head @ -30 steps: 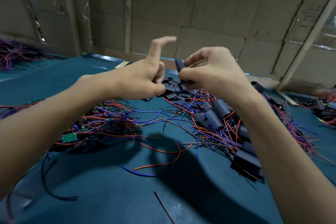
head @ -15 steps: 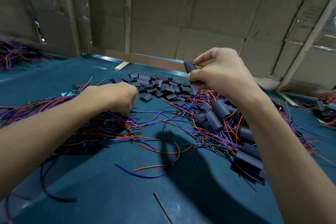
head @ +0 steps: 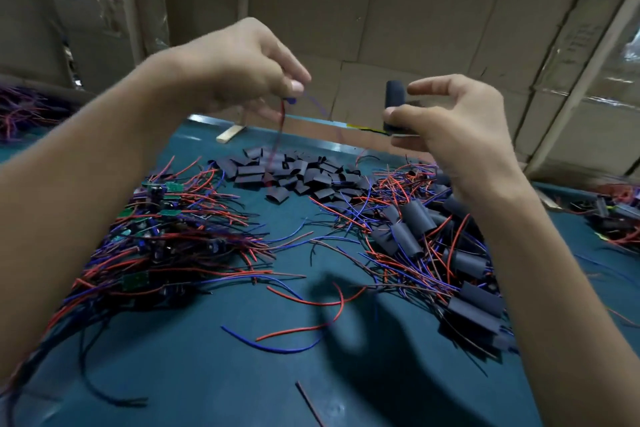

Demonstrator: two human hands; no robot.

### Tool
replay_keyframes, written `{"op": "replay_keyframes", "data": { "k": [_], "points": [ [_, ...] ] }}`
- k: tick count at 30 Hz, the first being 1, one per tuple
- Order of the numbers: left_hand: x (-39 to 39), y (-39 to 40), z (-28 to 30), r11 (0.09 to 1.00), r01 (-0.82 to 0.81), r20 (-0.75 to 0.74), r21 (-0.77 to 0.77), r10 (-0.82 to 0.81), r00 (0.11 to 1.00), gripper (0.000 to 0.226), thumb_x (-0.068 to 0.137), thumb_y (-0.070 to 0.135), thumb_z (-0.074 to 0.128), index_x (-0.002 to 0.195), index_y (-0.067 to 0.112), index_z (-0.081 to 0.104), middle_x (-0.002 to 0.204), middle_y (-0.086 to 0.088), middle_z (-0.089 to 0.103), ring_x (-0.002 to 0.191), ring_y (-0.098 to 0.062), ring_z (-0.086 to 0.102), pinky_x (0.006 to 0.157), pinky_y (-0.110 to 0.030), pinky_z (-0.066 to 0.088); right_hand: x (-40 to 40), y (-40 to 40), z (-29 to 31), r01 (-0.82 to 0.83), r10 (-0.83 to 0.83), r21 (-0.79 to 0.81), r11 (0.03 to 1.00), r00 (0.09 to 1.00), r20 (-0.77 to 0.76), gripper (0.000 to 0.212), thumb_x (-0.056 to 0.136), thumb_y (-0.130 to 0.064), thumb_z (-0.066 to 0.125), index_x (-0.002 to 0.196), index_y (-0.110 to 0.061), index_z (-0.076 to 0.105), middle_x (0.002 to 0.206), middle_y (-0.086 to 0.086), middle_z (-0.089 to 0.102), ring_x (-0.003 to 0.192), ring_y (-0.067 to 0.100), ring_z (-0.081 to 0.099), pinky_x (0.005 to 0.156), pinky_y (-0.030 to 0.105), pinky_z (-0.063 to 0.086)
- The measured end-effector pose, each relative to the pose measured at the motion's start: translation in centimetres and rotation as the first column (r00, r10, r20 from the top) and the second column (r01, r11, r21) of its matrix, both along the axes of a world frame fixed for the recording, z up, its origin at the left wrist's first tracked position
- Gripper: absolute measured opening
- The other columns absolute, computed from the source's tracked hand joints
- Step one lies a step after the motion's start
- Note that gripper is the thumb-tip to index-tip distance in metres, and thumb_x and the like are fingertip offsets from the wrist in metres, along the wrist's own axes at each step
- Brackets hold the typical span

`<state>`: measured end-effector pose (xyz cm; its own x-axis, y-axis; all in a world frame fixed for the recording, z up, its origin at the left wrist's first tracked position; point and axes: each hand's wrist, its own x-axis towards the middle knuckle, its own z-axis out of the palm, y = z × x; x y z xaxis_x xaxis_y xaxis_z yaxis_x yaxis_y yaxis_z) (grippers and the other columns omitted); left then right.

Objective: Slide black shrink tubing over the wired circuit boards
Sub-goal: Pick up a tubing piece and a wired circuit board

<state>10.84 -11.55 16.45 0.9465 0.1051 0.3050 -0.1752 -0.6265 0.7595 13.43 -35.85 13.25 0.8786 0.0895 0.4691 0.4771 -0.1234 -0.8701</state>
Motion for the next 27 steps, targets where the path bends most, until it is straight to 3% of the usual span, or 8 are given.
{"op": "replay_keyframes", "data": {
  "k": [4, 8, 11, 13, 17, 20, 24, 27],
  "points": [
    [1.2, -2.7, -2.3, 0.796, 0.133, 0.071, -0.591, -0.113, 0.991, 0.015, 0.096, -0.002, 0.06, 0.096, 0.005, 0.073, 0.086, -0.008, 0.064, 0.078, -0.013, 0.067, 0.069, -0.023, 0.06, -1.2, -0.3, 1.1, -0.005, -0.005, 0.115, 0.993, 0.996, 0.088, 0.036, 0.071, -0.013, 0.084, 0.103, -0.013, 0.067, 0.092, 0.009, 0.077, 0.075, 0.024, 0.076, 0.071, 0.042, 0.064],
    [3.5, -5.8, -8.3, 0.313, -0.037, -0.1, -0.949, -0.189, 0.977, 0.022, 0.099, -0.008, 0.048, 0.117, -0.005, 0.061, 0.098, -0.018, 0.059, 0.081, -0.022, 0.063, 0.071, -0.022, 0.06, -0.7, -1.2, -1.1, 0.182, -0.176, -0.017, 0.983, 0.967, 0.187, 0.033, 0.074, -0.022, 0.08, 0.104, -0.018, 0.068, 0.093, -0.002, 0.077, 0.085, 0.014, 0.074, 0.085, 0.044, 0.06],
    [3.9, -7.1, -13.5, 0.166, -0.212, -0.251, -0.963, -0.269, 0.93, 0.028, 0.099, -0.014, 0.043, 0.124, -0.01, 0.055, 0.108, -0.024, 0.058, 0.086, -0.023, 0.062, 0.093, -0.025, 0.051, -0.5, -2.6, -6.0, 0.213, -0.188, -0.144, 0.966, 0.967, 0.172, 0.03, 0.081, -0.014, 0.081, 0.108, -0.016, 0.068, 0.096, -0.007, 0.075, 0.087, 0.006, 0.071, 0.089, 0.037, 0.058],
    [4.1, -7.7, -15.7, 0.114, -0.213, -0.237, -0.97, -0.272, 0.933, 0.037, 0.099, -0.015, 0.042, 0.134, -0.012, 0.05, 0.101, -0.024, 0.06, 0.084, -0.024, 0.064, 0.092, -0.028, 0.05, -0.6, -3.2, -9.4, 0.221, -0.179, -0.231, 0.948, 0.966, 0.187, 0.032, 0.082, -0.012, 0.081, 0.112, -0.014, 0.069, 0.099, -0.005, 0.075, 0.09, 0.007, 0.071, 0.091, 0.034, 0.056],
    [3.9, -8.0, -16.7, -0.148, -0.028, -0.001, -0.989, -0.181, 0.983, 0.044, 0.1, -0.015, 0.039, 0.135, 0.008, 0.051, 0.095, -0.021, 0.066, 0.071, -0.022, 0.073, 0.059, -0.029, 0.059, -1.6, -3.9, -13.6, 0.214, -0.069, -0.404, 0.889, 0.936, 0.344, 0.034, 0.082, -0.012, 0.081, 0.113, -0.011, 0.068, 0.103, -0.002, 0.074, 0.089, 0.006, 0.068, 0.086, 0.018, 0.052],
    [3.8, -7.8, -16.2, -0.292, 0.09, 0.127, -0.952, -0.113, 0.985, 0.053, 0.097, -0.018, 0.035, 0.136, 0.015, 0.052, 0.103, -0.015, 0.066, 0.071, -0.014, 0.07, 0.045, -0.018, 0.042, -2.8, -4.1, -14.1, 0.238, 0.03, -0.523, 0.819, 0.891, 0.453, 0.037, 0.08, -0.013, 0.08, 0.115, -0.011, 0.069, 0.107, 0.0, 0.074, 0.094, 0.016, 0.068, 0.089, 0.026, 0.051],
    [2.9, -7.7, -15.0, -0.36, 0.24, 0.277, -0.902, -0.056, 0.959, 0.048, 0.099, -0.014, 0.032, 0.128, 0.018, 0.052, 0.109, -0.008, 0.067, 0.073, -0.009, 0.064, 0.048, -0.017, 0.032, -3.6, -4.0, -13.0, 0.22, 0.036, -0.552, 0.804, 0.909, 0.415, 0.035, 0.079, -0.013, 0.082, 0.112, -0.013, 0.07, 0.104, -0.003, 0.075, 0.098, 0.019, 0.07, 0.088, 0.035, 0.054],
    [2.0, -8.2, -14.1, -0.335, 0.311, 0.352, -0.89, -0.067, 0.934, 0.045, 0.1, -0.011, 0.035, 0.125, 0.023, 0.052, 0.108, 0.0, 0.069, 0.076, -0.007, 0.063, 0.051, -0.017, 0.028, -4.5, -3.5, -12.9, 0.188, 0.055, -0.56, 0.807, 0.92, 0.388, 0.036, 0.079, -0.014, 0.084, 0.112, -0.015, 0.071, 0.104, -0.007, 0.075, 0.098, 0.011, 0.068, 0.089, 0.021, 0.049]
  ]
}}
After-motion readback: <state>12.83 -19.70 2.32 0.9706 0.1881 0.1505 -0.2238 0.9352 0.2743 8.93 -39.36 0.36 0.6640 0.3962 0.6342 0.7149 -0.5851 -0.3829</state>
